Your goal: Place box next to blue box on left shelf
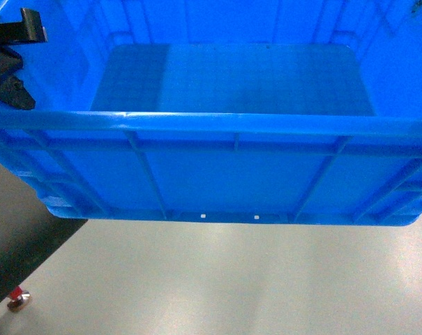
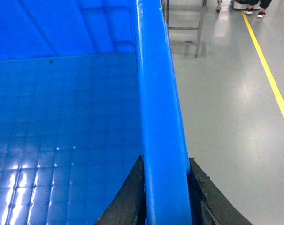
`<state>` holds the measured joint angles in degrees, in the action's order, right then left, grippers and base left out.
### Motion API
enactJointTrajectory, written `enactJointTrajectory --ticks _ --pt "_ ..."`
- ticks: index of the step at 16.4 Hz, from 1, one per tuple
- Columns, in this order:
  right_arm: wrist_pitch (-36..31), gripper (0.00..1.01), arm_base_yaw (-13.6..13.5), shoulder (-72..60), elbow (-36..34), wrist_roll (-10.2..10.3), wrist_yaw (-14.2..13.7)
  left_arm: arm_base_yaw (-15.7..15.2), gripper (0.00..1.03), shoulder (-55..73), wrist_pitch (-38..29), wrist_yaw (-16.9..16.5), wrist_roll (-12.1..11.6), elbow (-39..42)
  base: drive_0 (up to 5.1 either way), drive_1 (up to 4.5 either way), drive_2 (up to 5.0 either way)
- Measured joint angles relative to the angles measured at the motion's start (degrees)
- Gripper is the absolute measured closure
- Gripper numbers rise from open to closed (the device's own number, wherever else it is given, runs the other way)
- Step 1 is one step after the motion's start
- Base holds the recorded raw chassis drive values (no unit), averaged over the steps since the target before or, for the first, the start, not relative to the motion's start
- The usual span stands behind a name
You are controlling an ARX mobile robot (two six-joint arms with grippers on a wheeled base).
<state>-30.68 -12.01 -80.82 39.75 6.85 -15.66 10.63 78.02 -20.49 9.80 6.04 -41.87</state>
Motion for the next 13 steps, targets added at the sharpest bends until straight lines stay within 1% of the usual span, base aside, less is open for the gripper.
enactJointTrajectory --ticks 13 --pt "0.0 0.85 0.0 0.0 0.0 0.0 0.0 0.0 0.95 0.0 0.0 0.0 0.0 0.0 -1.5 -1.52 -1.5"
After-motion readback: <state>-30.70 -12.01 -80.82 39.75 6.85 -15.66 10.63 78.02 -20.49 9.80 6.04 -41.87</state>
